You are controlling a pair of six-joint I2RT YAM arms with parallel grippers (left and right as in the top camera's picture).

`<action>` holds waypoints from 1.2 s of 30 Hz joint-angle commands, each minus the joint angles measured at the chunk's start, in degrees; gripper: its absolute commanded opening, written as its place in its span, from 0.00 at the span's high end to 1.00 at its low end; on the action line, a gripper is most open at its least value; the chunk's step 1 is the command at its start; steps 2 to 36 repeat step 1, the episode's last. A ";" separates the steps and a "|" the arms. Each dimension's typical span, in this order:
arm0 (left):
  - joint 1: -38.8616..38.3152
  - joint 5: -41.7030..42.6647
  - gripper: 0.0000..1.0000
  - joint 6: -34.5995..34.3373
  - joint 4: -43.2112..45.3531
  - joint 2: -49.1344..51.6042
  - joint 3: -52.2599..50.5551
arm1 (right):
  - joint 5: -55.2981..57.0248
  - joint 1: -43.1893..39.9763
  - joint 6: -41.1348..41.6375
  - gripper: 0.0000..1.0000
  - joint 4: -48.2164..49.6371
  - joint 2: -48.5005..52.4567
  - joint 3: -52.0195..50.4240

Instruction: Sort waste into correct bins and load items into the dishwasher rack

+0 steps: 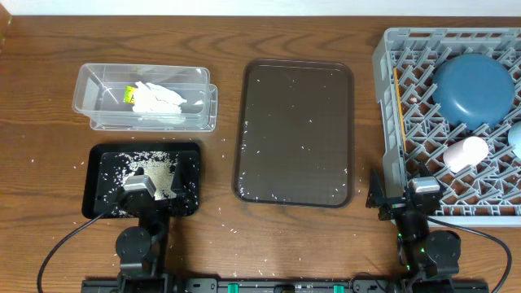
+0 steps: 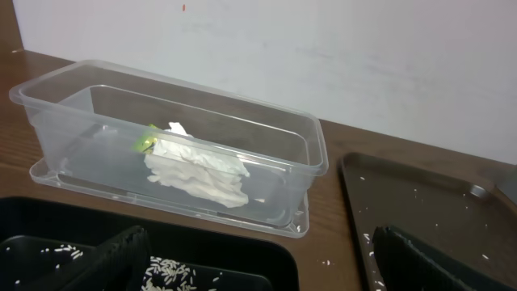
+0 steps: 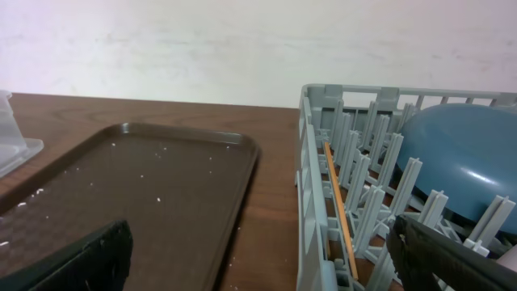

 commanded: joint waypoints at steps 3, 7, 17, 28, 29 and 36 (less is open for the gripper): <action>-0.02 -0.26 0.09 0.96 -2.12 -0.39 -0.87 | 0.57 -0.74 -0.66 0.01 -0.26 -0.39 -0.07; -0.02 -0.26 0.09 0.96 -2.12 -0.39 -0.87 | 0.57 -0.74 -0.66 0.01 -0.26 -0.39 -0.07; -0.02 -0.26 0.09 0.96 -2.12 -0.39 -0.87 | 0.57 -0.74 -0.66 0.01 -0.26 -0.39 -0.07; -0.02 -0.26 0.09 0.96 -2.12 -0.39 -0.87 | 0.57 -0.74 -0.66 0.01 -0.26 -0.39 -0.07; -0.02 -0.26 0.09 0.96 -2.12 -0.39 -0.87 | 0.57 -0.74 -0.66 0.01 -0.26 -0.39 -0.07; -0.02 -0.26 0.09 0.96 -2.12 -0.39 -0.87 | 0.57 -0.74 -0.66 0.01 -0.26 -0.39 -0.07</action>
